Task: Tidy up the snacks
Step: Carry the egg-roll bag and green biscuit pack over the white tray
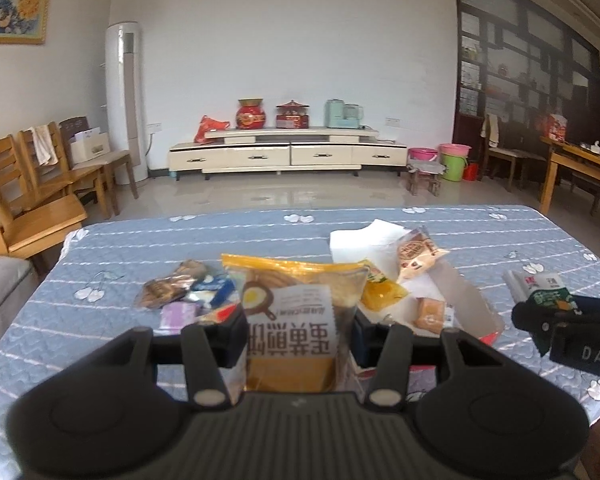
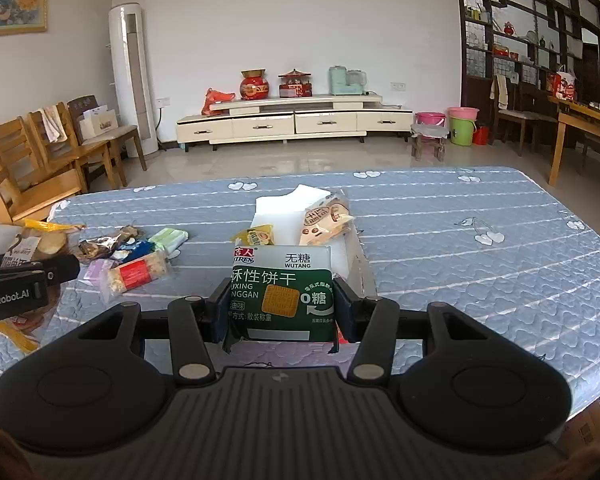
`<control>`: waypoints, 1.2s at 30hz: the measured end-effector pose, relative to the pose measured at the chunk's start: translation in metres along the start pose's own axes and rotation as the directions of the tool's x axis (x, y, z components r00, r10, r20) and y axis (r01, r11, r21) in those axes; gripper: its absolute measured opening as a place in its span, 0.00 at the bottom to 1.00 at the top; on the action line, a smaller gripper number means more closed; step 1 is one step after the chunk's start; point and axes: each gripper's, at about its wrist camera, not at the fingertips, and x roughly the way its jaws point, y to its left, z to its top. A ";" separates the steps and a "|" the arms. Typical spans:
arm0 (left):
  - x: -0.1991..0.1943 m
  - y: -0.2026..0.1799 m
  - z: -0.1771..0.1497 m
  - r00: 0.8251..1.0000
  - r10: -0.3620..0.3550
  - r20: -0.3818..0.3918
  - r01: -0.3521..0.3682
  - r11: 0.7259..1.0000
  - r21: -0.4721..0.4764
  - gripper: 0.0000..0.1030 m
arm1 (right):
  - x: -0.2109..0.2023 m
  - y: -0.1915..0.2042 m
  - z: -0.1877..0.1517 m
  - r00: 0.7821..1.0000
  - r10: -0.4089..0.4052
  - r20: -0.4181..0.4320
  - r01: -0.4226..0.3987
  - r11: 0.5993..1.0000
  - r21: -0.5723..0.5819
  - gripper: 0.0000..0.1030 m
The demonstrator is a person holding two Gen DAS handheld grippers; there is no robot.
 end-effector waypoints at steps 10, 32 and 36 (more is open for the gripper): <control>0.010 -0.020 0.008 1.000 -0.028 0.004 0.027 0.999 0.034 0.48 | 0.003 -0.001 0.005 1.000 -0.008 0.020 0.008 1.000 0.008 0.61; 0.034 -0.056 0.022 0.998 -0.064 0.009 0.063 0.994 0.093 0.48 | 0.018 -0.004 0.010 0.999 -0.030 0.028 0.030 0.999 0.020 0.61; 0.038 -0.060 0.024 0.998 -0.068 0.009 0.067 0.993 0.100 0.48 | 0.019 -0.006 0.011 0.999 -0.034 0.031 0.033 0.999 0.021 0.61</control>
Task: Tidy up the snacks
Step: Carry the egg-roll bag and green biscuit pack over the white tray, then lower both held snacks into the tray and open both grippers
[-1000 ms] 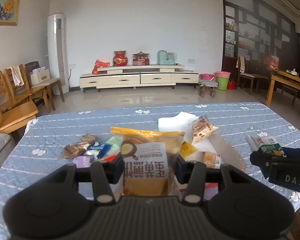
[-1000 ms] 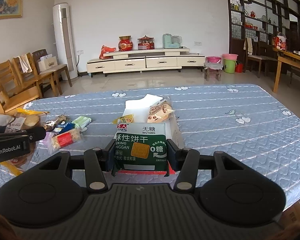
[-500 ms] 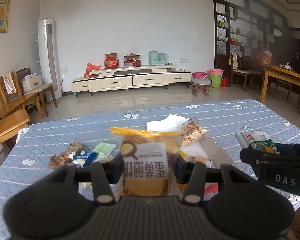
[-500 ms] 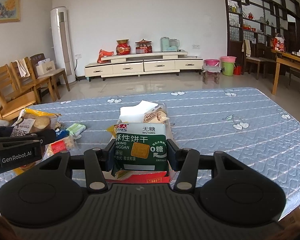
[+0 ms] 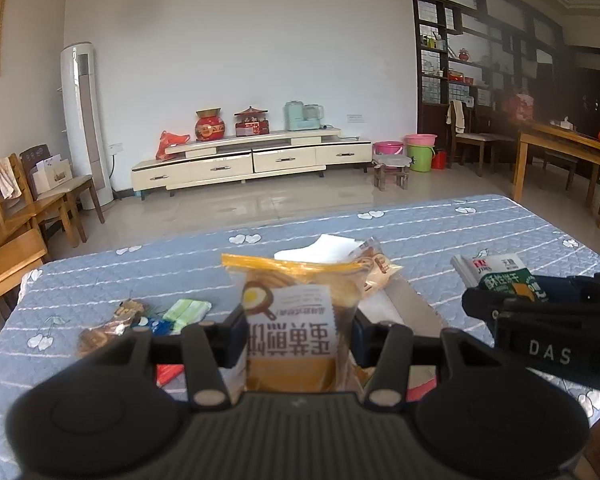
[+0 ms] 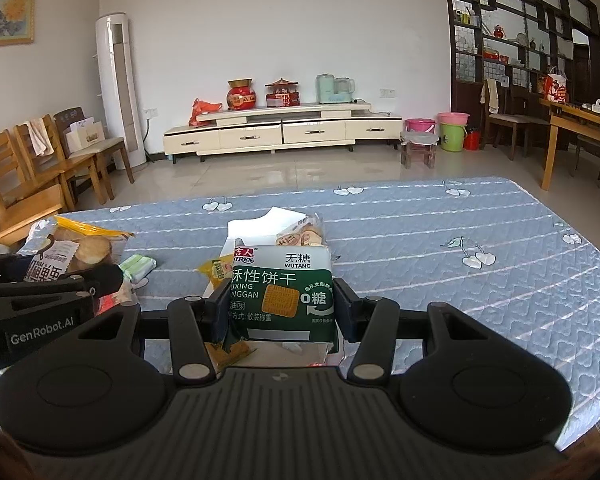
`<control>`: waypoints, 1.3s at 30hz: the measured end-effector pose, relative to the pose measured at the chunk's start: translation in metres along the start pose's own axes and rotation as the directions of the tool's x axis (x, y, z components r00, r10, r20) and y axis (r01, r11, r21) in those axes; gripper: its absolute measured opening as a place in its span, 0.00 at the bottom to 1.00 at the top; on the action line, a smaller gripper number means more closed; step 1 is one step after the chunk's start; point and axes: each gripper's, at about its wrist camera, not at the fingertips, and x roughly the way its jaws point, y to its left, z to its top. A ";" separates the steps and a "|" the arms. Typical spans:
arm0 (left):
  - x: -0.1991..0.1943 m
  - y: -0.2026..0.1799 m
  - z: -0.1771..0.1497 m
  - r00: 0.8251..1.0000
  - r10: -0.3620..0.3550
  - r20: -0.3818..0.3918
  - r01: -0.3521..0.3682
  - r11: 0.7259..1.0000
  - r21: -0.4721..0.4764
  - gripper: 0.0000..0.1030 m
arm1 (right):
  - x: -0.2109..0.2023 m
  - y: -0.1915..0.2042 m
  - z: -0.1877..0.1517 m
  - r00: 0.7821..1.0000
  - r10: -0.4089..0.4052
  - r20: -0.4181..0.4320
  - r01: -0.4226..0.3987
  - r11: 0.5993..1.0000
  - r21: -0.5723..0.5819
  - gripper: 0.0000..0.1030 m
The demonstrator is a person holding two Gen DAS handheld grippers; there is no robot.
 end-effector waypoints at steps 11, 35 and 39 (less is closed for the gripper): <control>0.013 -0.010 0.004 1.000 -0.006 -0.006 0.006 1.000 0.016 0.48 | 0.004 -0.001 -0.002 1.000 -0.005 -0.008 0.005 1.000 0.019 0.61; 0.067 -0.016 0.006 0.997 -0.030 -0.070 0.032 0.999 0.021 0.48 | 0.040 -0.001 0.016 0.999 0.017 -0.046 -0.016 1.000 0.022 0.61; 0.078 -0.019 0.004 0.995 -0.036 -0.091 0.037 0.999 0.015 0.48 | 0.047 0.001 0.017 0.998 0.018 -0.057 -0.017 1.000 0.010 0.61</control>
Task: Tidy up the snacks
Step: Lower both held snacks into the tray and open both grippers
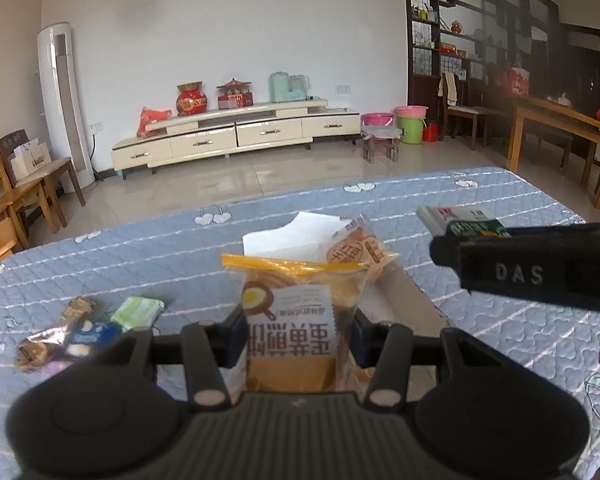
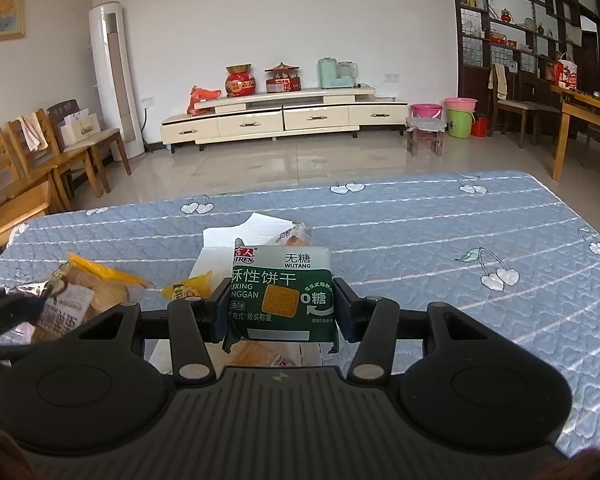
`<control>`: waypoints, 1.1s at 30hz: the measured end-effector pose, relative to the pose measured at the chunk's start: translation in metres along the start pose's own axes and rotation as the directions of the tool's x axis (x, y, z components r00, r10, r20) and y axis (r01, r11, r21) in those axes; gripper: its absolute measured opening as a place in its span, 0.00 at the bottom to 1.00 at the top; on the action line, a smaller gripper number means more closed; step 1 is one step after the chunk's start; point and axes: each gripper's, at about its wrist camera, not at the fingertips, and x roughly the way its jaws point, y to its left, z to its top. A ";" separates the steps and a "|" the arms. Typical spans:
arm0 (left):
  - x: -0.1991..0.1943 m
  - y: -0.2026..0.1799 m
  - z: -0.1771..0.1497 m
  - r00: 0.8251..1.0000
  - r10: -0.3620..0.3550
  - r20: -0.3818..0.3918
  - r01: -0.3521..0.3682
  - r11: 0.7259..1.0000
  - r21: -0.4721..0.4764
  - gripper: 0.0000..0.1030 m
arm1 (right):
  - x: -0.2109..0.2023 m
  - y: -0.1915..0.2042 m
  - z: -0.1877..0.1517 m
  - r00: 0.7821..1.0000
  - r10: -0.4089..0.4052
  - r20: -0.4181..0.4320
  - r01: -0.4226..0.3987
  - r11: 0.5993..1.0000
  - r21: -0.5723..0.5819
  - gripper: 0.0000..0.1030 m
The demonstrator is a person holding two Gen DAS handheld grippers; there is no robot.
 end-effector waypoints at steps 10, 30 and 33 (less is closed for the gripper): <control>0.023 -0.004 -0.001 0.999 -0.019 -0.033 0.020 1.000 0.006 0.48 | 0.027 0.007 0.007 0.999 0.016 -0.052 -0.016 1.000 -0.013 0.61; 0.059 -0.011 -0.001 0.992 -0.096 -0.081 0.096 0.995 -0.008 0.48 | 0.014 -0.006 0.013 1.000 -0.009 -0.011 0.009 1.000 0.025 0.79; 0.062 -0.015 0.002 0.981 -0.172 -0.087 0.170 0.985 -0.032 0.53 | -0.005 -0.012 0.015 0.999 -0.035 0.018 0.034 0.999 0.037 0.80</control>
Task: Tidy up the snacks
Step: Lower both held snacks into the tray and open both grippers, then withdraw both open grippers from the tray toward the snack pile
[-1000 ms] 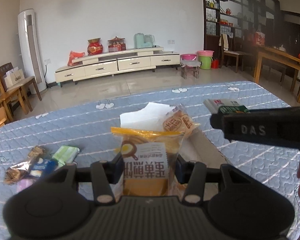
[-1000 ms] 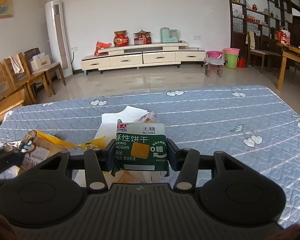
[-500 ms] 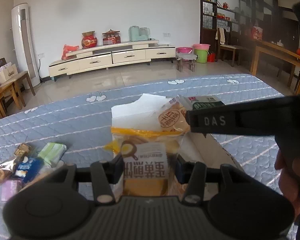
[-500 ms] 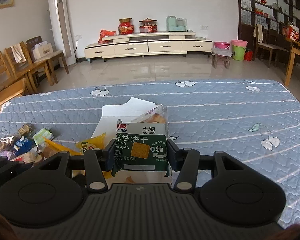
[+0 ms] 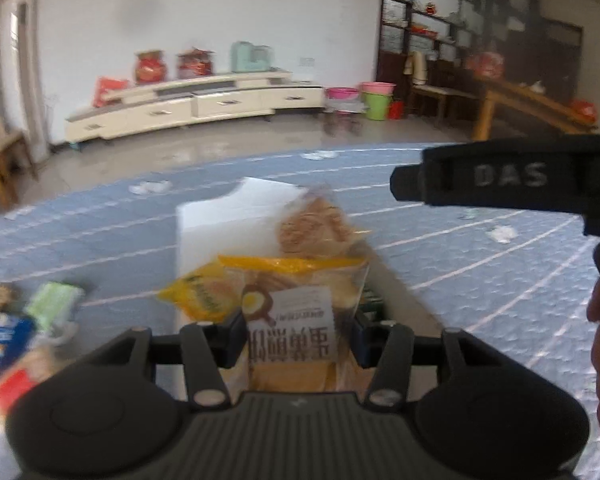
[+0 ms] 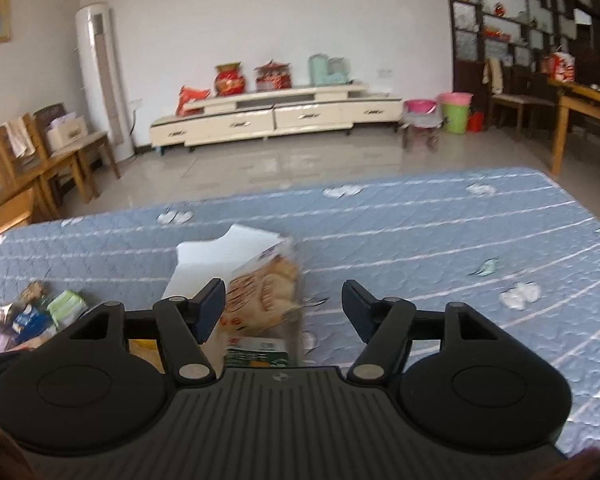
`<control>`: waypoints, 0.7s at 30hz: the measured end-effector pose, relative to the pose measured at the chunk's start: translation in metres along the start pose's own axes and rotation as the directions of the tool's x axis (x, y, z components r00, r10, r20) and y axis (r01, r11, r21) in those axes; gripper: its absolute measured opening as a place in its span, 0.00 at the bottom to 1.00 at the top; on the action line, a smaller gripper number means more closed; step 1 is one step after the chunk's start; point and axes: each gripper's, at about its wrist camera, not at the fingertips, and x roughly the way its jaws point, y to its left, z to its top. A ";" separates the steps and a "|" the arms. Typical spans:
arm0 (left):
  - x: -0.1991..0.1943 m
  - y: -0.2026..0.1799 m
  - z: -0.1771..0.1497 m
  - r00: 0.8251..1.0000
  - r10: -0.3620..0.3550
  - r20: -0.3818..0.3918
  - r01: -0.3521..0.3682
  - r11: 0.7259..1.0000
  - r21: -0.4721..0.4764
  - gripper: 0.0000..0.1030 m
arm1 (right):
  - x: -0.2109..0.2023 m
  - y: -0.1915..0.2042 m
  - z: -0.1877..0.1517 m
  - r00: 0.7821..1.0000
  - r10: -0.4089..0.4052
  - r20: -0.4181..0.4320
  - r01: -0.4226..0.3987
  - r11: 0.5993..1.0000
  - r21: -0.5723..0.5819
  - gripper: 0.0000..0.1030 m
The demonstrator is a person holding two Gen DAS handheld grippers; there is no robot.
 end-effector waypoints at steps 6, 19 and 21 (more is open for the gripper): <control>-0.015 -0.002 -0.001 0.999 0.028 0.034 -0.027 1.000 -0.007 0.89 | -0.036 -0.004 0.000 0.999 -0.022 0.033 0.022 1.000 -0.004 0.89; -0.085 0.025 -0.014 0.979 0.201 0.038 -0.198 0.978 -0.065 0.99 | -0.084 0.014 -0.015 0.999 -0.035 0.030 0.035 0.999 -0.013 1.00; -0.095 0.031 -0.018 0.973 0.226 0.036 -0.223 0.972 -0.073 0.99 | -0.084 0.019 -0.018 0.999 -0.027 0.023 0.028 0.999 -0.018 1.00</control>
